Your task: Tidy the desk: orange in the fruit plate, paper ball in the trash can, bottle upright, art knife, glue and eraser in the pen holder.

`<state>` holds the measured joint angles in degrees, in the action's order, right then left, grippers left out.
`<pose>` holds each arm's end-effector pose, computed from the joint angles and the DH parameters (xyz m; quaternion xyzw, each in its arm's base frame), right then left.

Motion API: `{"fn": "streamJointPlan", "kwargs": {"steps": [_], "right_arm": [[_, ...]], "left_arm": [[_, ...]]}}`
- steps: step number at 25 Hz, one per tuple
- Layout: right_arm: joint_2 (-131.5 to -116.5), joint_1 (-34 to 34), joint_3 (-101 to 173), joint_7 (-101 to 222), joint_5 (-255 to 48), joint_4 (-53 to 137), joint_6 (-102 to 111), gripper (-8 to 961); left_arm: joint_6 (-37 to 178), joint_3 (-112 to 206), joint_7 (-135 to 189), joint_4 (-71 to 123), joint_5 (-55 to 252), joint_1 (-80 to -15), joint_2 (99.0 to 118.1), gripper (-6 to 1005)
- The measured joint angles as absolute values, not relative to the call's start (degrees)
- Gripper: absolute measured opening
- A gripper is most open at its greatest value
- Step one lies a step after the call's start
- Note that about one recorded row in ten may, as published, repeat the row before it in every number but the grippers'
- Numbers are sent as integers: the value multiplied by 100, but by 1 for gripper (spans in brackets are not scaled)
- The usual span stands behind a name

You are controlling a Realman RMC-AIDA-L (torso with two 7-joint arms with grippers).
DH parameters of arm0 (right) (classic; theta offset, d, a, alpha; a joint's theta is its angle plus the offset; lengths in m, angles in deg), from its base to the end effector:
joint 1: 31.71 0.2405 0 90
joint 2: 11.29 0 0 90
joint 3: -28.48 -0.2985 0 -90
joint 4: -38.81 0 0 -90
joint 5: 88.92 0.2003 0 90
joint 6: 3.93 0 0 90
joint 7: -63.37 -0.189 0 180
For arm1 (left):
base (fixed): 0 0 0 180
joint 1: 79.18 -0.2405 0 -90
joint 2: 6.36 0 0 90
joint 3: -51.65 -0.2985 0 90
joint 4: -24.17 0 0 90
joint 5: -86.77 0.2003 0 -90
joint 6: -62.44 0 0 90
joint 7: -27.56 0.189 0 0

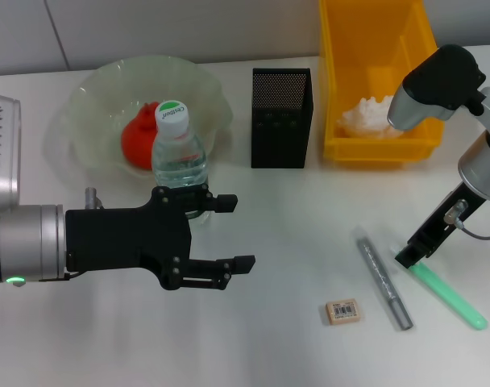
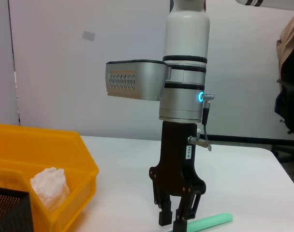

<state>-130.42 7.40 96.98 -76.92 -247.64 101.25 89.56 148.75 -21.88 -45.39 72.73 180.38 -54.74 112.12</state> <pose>0.2887 0.3702 -0.0513 -0.8772 0.3860 -0.2535 0.1310 -0.2166 0.3166 -0.0941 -0.9688 -0.0408 -0.2401 0.0453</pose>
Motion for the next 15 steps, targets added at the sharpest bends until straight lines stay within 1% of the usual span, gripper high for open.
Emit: {"fn": "streamJointPlan", "kwargs": {"steps": [15], "right_arm": [[-13048,817,9768,-7693,-24764,9893,8824,294]], "left_arm": [[14875,-2171,-4529,7259,18038,-5466,11212,818]]}}
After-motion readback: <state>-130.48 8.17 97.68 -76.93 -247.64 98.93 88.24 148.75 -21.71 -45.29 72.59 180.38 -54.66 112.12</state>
